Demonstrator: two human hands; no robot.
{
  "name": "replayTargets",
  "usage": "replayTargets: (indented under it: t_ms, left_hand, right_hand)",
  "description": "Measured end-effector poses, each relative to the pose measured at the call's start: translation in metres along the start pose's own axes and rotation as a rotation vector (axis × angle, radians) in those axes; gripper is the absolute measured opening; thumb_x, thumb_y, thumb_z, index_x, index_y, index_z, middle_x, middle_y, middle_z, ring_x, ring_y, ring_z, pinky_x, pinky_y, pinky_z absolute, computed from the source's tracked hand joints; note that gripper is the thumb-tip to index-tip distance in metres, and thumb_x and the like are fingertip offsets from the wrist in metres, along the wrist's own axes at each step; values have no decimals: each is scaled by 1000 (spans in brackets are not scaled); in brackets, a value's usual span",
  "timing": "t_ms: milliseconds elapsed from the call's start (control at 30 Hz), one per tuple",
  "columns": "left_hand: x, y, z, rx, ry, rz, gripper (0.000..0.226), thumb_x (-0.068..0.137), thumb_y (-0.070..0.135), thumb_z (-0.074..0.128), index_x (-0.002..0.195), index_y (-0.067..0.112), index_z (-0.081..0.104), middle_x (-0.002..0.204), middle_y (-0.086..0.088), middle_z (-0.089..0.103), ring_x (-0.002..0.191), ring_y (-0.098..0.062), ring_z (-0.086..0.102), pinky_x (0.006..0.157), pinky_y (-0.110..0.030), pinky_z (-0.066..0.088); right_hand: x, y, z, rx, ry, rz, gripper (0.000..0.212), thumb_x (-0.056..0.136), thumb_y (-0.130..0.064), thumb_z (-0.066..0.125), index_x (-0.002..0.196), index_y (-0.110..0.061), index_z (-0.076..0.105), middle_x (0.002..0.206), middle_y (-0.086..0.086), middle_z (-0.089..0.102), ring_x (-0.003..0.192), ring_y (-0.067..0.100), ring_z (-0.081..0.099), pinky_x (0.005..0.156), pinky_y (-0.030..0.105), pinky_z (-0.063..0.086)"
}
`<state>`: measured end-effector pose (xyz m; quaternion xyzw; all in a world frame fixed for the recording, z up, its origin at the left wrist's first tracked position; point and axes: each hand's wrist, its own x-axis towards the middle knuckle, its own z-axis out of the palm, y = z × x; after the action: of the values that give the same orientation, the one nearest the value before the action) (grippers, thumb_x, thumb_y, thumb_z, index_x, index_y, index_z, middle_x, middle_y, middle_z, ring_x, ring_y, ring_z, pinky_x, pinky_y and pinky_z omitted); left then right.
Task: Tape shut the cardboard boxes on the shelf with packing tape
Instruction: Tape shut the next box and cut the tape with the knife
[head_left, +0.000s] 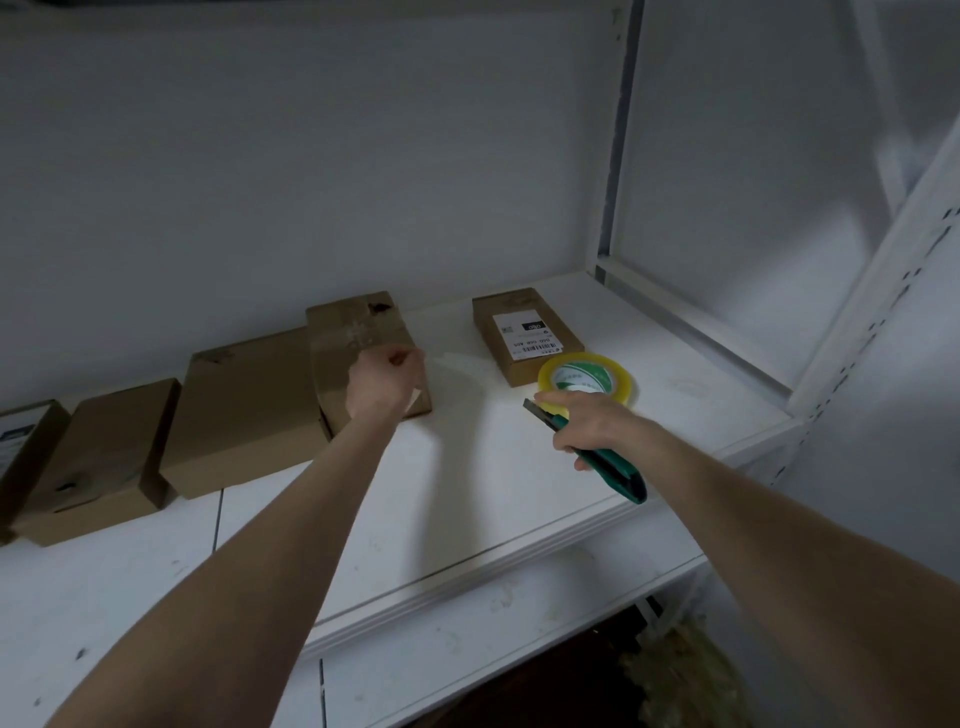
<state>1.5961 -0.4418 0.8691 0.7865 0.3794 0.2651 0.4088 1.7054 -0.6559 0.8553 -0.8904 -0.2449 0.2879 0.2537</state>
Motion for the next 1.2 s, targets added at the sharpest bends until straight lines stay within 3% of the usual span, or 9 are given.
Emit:
replayTargets:
  t_ms: [133,267,500,633,700,800,867,1067,1200]
  left_hand:
    - [-5,-1,9,-116,-40,5,13,86,28,61,82,22,71,79,0,69,81,-23,66,74,-33,52]
    - [-11,4,17,-119,-76,34,11,89,25,60,88,21,70,83,4,69,73,-13,63,68,-25,49]
    - [-17,14,31,-136,-111,47,12,89,24,60,81,20,69,77,3,66,74,-19,61,70,-34,52]
    - [-22,17,40,-131,-138,33,13,88,24,61,77,25,67,79,3,69,82,-22,64,82,-38,55]
    - [-24,20,44,-128,-149,33,12,88,24,61,78,27,67,77,5,69,84,-22,65,85,-42,55]
    - [-29,25,48,-136,-152,32,19,89,22,61,72,29,64,75,6,68,80,-19,65,83,-42,56]
    - [-31,28,52,-123,-146,29,21,89,23,60,70,31,64,76,7,68,80,-18,65,82,-41,56]
    - [-31,32,70,-172,-173,7,21,89,19,61,71,29,65,74,6,68,82,-19,66,85,-39,55]
    - [-29,37,83,-219,-177,-34,20,89,20,61,70,24,64,74,4,67,70,-15,59,68,-31,48]
  right_hand:
    - [2,4,0,12,-1,-9,75,88,-1,54,148,-42,33,123,6,44,80,24,71,75,40,61]
    - [5,7,0,-14,26,-17,62,90,0,52,138,-37,43,123,8,47,75,25,71,72,40,62]
    - [0,17,-11,-219,125,-8,45,94,-5,45,126,-36,48,117,3,48,67,20,72,67,33,61]
    - [-5,26,-20,-402,182,-3,44,95,-8,42,123,-41,47,104,1,58,57,14,67,50,22,43]
    - [-4,32,-24,-485,219,17,43,97,-10,40,125,-42,45,99,2,59,59,14,63,53,23,40]
    - [1,42,-31,-592,277,33,40,101,-18,40,130,-47,43,118,7,57,83,22,55,70,28,41]
    - [4,47,-36,-606,296,53,42,101,-19,41,132,-47,42,121,6,55,92,25,54,74,29,39]
    - [14,63,-43,-584,373,0,45,97,-4,43,130,-35,45,113,8,55,82,24,50,70,32,40]
    - [21,69,-43,-578,416,-30,40,96,-3,45,127,-30,43,114,9,55,86,27,55,69,33,40]
